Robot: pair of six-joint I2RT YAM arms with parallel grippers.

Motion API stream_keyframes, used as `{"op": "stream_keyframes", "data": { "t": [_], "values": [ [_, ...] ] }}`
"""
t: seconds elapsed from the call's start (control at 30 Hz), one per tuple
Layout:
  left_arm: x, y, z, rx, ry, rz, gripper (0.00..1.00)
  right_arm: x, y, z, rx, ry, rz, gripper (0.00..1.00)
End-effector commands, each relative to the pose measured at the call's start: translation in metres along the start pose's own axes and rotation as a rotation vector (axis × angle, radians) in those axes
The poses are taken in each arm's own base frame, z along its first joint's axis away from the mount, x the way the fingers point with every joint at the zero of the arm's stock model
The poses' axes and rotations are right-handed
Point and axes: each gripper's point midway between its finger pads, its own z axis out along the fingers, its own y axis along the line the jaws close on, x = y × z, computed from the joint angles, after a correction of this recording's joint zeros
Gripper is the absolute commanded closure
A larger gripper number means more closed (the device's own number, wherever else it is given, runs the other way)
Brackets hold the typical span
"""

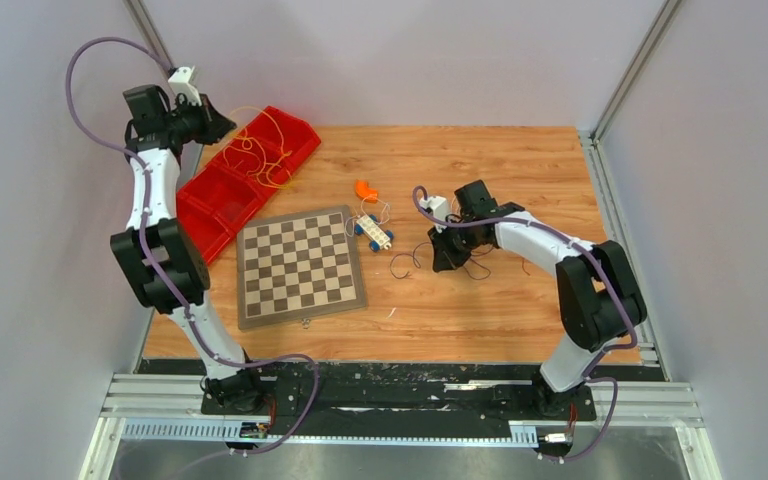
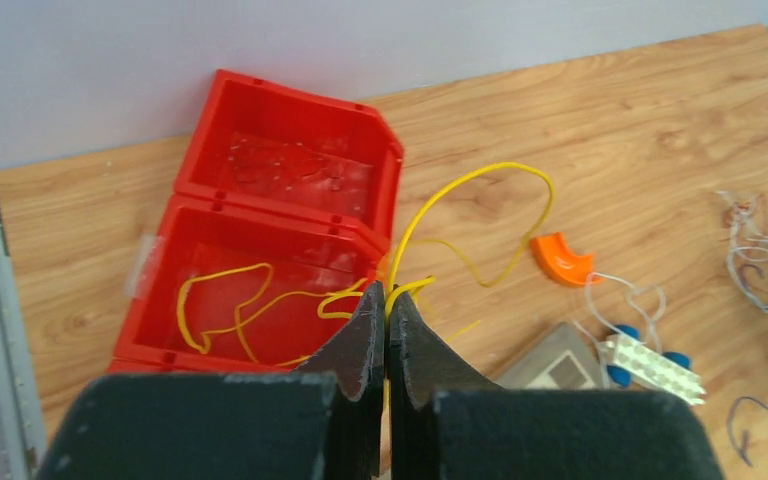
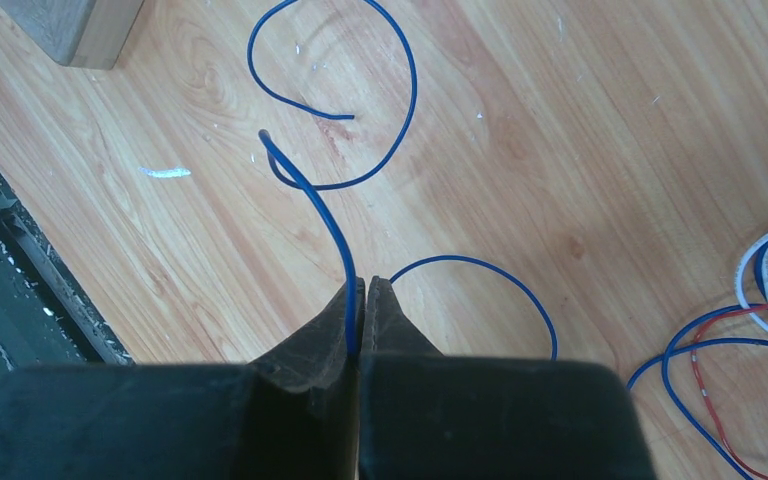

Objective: Untangle the cables

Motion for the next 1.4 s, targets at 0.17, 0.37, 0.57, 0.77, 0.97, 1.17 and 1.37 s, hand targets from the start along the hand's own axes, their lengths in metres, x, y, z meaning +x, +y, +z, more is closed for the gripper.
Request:
{"op": "stream_keyframes", "data": {
  "t": [0.17, 0.37, 0.57, 0.77, 0.97, 1.17, 1.37],
  "values": [
    [-0.004, 0.061, 0.006, -0.099, 0.000, 0.201, 1.00, -0.012, 0.002, 0.004, -0.037, 0.003, 0.017, 1.00],
    [-0.007, 0.108, 0.008, -0.290, -0.008, 0.284, 1.00, -0.014, 0.002, 0.006, -0.047, 0.012, 0.029, 0.99],
    [-0.026, 0.140, -0.001, -0.467, -0.046, 0.348, 1.00, -0.016, 0.001, 0.007, -0.053, 0.019, 0.034, 0.99],
    [-0.043, 0.165, -0.016, -0.625, -0.064, 0.402, 1.00, -0.018, 0.002, 0.008, -0.061, 0.019, 0.039, 0.99],
    [-0.024, 0.160, -0.009, -0.576, 0.014, 0.444, 1.00, -0.017, 0.003, 0.008, -0.066, 0.020, 0.043, 0.99],
    [0.035, 0.126, 0.020, -0.394, 0.252, 0.553, 1.00, -0.016, 0.002, 0.009, -0.067, 0.025, 0.042, 0.99],
    [0.081, 0.118, 0.048, -0.338, 0.405, 0.570, 1.00, -0.015, 0.003, 0.010, -0.074, 0.031, 0.048, 0.99]
  ]
}}
